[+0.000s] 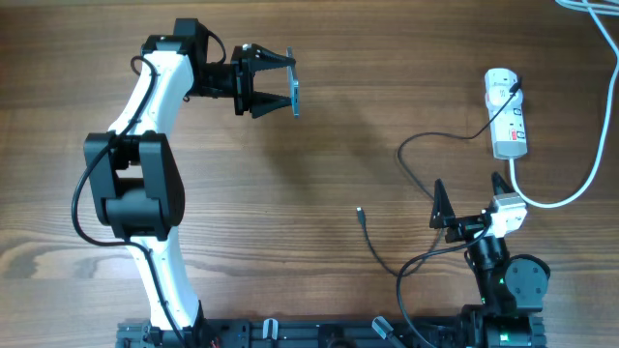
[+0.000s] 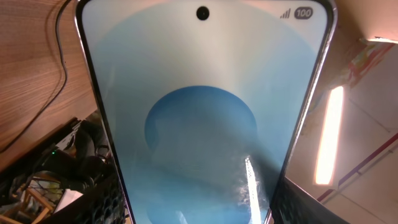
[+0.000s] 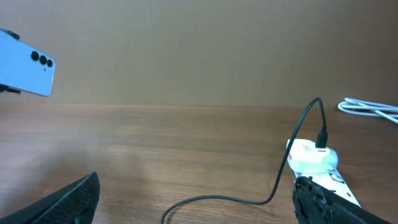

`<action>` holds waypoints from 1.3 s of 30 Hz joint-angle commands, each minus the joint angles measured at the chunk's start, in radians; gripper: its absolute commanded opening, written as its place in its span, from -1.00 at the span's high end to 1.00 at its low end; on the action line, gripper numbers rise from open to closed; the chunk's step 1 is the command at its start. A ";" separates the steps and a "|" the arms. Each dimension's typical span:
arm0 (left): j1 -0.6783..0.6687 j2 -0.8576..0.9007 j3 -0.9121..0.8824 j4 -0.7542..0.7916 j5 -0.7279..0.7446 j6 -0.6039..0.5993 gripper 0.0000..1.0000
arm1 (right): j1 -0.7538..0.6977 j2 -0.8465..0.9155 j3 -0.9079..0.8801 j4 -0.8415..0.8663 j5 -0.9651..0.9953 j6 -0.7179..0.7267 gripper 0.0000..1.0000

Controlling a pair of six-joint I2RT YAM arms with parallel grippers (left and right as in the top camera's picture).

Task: Plug charger to phone and switch on socket
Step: 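Lift the phone with the left gripper and hold it upright, then swing the right gripper left toward the phone held by the left gripper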

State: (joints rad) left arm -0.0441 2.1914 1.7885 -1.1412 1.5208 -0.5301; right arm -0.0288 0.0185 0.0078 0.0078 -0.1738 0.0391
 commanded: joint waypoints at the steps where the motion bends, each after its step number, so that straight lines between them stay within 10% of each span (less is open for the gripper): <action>1: 0.000 -0.052 -0.001 -0.001 0.056 -0.002 -0.30 | 0.003 -0.005 -0.003 0.003 0.021 -0.013 -0.99; 17: 0.000 -0.052 -0.001 -0.005 0.056 -0.002 -0.29 | 0.003 -0.005 0.022 0.296 -0.273 0.046 -0.99; 31: 0.000 -0.052 -0.001 -0.005 0.056 -0.002 -0.28 | 0.003 0.472 0.512 -0.077 -0.401 -0.087 -0.99; 39: 0.000 -0.052 -0.001 -0.004 0.056 -0.002 -0.28 | 0.003 0.703 0.541 0.220 -0.660 0.249 -0.99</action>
State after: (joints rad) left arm -0.0441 2.1910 1.7885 -1.1454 1.5211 -0.5301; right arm -0.0288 0.6655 0.5022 0.2005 -0.7444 0.1150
